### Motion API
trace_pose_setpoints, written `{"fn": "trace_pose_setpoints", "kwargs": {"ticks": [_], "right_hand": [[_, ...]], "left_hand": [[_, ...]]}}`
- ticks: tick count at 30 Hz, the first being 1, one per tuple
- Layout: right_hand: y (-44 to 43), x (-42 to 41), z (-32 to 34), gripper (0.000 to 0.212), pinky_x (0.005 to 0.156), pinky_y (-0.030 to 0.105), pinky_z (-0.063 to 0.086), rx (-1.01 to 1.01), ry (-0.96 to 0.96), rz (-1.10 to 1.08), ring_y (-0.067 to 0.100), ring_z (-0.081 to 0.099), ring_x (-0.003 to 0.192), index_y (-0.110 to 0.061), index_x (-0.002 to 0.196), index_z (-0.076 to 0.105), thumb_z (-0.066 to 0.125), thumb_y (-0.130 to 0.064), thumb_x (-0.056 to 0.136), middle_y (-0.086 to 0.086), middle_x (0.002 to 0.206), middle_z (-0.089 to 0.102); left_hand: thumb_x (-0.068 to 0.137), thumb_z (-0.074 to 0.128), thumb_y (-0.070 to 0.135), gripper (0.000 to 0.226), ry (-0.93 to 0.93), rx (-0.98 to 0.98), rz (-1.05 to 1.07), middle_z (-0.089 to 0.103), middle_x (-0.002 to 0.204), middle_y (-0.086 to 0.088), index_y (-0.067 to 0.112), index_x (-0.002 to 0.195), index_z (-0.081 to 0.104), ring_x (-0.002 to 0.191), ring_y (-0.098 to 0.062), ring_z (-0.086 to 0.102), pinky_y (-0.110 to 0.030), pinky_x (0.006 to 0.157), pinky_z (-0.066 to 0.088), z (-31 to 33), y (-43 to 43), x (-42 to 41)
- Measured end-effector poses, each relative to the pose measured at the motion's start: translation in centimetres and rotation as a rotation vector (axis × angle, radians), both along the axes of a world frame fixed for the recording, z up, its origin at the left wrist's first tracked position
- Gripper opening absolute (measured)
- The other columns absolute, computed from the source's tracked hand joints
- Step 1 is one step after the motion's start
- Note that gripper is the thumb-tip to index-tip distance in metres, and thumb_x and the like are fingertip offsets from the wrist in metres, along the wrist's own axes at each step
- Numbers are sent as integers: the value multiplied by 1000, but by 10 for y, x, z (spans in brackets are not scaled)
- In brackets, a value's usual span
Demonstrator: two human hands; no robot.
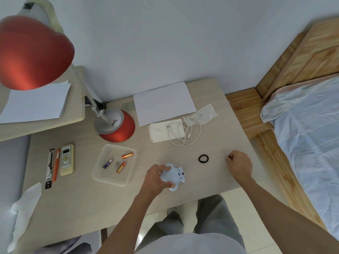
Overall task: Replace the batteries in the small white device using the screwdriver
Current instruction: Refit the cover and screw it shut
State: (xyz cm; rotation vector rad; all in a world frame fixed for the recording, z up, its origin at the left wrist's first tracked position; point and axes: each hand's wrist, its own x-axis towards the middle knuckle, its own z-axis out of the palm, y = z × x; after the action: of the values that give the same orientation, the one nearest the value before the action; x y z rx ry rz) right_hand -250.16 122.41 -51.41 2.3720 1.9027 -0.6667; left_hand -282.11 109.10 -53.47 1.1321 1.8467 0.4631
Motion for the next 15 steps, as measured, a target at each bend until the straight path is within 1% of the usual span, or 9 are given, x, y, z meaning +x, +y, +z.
{"fn": "trace_pose_setpoints", "kwargs": {"ticks": [2,4,6,7,9,11,13,15], "right_hand": [[0,-1,-2,15,73,40,56,-2,4,-2,29,62,81,-9,93,70,62,-19,100,10,93,70],[2,-4,-1,18,76,44,58,-16,-16,8,32,65,86,-8,94,68,61,-23,101,11,94,68],[5,-9,3,25,79,48,59,-2,-38,40,36,66,95,-7,97,66,59,-30,104,13,97,65],[5,-14,7,29,81,48,59,22,-44,65,36,65,102,-7,104,67,57,-34,105,13,103,66],[5,-25,17,41,88,48,57,91,-48,129,34,62,115,-9,125,67,55,-43,106,13,119,67],[2,-40,28,50,95,47,55,178,-43,211,32,59,124,-10,137,64,54,-48,106,11,133,66],[-3,-57,41,54,102,45,54,271,-40,297,31,58,129,-10,140,63,55,-51,105,11,140,64],[-11,-73,54,56,104,44,54,367,-24,365,32,58,131,-9,140,62,58,-51,103,12,141,64]], "left_hand": [[66,102,30,69,1,-5,-4,59,122,0,27,127,70,108,-18,57,-27,88,54,-2,0,-1],[66,102,30,70,-4,-7,-6,59,123,0,27,128,70,108,-19,57,-25,86,53,-3,0,-2],[66,102,30,71,-7,-10,-13,59,123,0,26,129,70,109,-20,58,-28,89,54,-3,1,-3],[66,102,30,71,-7,-12,-17,59,123,0,26,129,69,109,-19,58,-28,89,54,-3,2,-3],[67,102,31,71,-6,-14,-23,57,123,1,26,130,69,109,-19,57,-22,85,52,-3,2,-2],[68,102,31,71,-12,-13,-26,57,124,1,25,130,68,110,-19,57,-19,83,50,-2,1,-3],[68,102,31,71,-18,-8,-25,58,126,-1,25,130,67,110,-19,58,-20,85,51,-2,-1,-4],[68,102,30,72,-38,3,-12,60,127,-3,24,131,67,109,-19,59,-18,83,50,-1,-3,-5]]}}
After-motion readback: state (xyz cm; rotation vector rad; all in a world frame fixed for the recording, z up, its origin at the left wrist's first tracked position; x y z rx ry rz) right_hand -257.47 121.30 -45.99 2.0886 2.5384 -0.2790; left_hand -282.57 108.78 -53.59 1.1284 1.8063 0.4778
